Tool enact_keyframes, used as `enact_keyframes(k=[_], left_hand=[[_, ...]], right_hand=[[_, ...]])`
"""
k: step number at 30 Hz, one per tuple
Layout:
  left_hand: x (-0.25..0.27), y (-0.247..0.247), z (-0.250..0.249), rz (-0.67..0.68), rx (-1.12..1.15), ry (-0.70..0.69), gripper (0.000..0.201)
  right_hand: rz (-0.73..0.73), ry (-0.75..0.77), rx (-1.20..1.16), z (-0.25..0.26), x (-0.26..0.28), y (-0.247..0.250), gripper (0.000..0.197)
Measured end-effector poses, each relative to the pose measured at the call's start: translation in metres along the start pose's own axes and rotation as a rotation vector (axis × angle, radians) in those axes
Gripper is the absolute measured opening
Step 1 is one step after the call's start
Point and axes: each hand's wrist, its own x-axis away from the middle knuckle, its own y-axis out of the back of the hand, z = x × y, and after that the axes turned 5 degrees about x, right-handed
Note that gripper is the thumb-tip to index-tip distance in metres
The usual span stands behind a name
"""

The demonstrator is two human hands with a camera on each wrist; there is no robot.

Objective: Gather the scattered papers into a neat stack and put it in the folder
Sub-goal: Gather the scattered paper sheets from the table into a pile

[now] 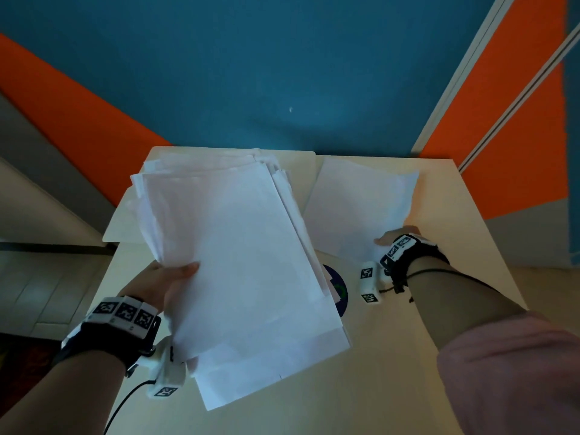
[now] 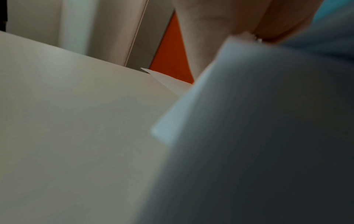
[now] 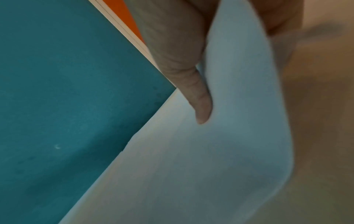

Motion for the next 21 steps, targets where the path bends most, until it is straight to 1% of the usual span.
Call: enact_keyframes(k=[1,3,4,6,7,8,10,11,12,14,15,17,18,19,21], left_hand=[[0.0,0.0,0.0,0.005,-0.006,-0.001,0.01],[0.0,0.002,0.0,0.004,-0.013,-0.005,0.009],[0.0,0.002,0.0,0.002,-0.015,-0.005,0.009],[0.002,0.0,-0.001,-0.003,-0.021,-0.003,0.008],[0.002,0.0,-0.002,-0.007,-0.032,0.001,0.008],[0.003,0.0,-0.002,-0.008,-0.038,0.0,0.008],[0.005,-0.001,-0.003,0.01,-0.051,0.006,0.012],[0.007,-0.002,-0.003,0.021,-0.061,0.012,0.015],[0.007,-0.002,-0.002,0.028,-0.061,0.013,0.018],[0.011,-0.004,0.0,0.026,-0.059,0.008,0.02],[0.014,-0.006,0.0,0.021,-0.061,0.013,0.019],[0.017,-0.009,0.002,0.028,-0.07,0.018,0.017],[0.018,-0.009,0.003,0.03,-0.074,0.023,0.017],[0.02,-0.009,0.003,0.032,-0.08,0.019,0.015],[0.023,-0.008,0.005,0.047,-0.095,0.013,0.008]], right_hand=[[0.002,0.002,-0.006,0.001,0.001,-0.001,0.051],[-0.062,0.021,0.018,0.003,0.004,0.0,0.046],[-0.093,0.036,-0.006,0.003,0.007,0.002,0.047],[-0.078,0.083,-0.167,-0.002,0.007,0.008,0.051],[-0.031,0.111,-0.269,-0.006,0.008,0.011,0.05],[0.032,0.143,-0.393,-0.01,0.01,0.013,0.042],[0.22,0.188,-0.713,-0.015,0.019,0.018,0.021],[0.31,0.214,-0.834,-0.014,0.027,0.02,0.02],[0.361,0.236,-0.886,-0.011,0.038,0.021,0.022],[0.426,0.3,-0.906,-0.006,0.063,0.019,0.009],[0.43,0.331,-0.878,-0.006,0.073,0.016,0.009],[0.412,0.353,-0.761,-0.006,0.095,0.008,0.04],[0.412,0.349,-0.719,-0.007,0.103,0.001,0.05],[0.435,0.345,-0.686,-0.008,0.111,-0.005,0.048],[0.473,0.322,-0.616,-0.013,0.123,-0.018,0.039]])
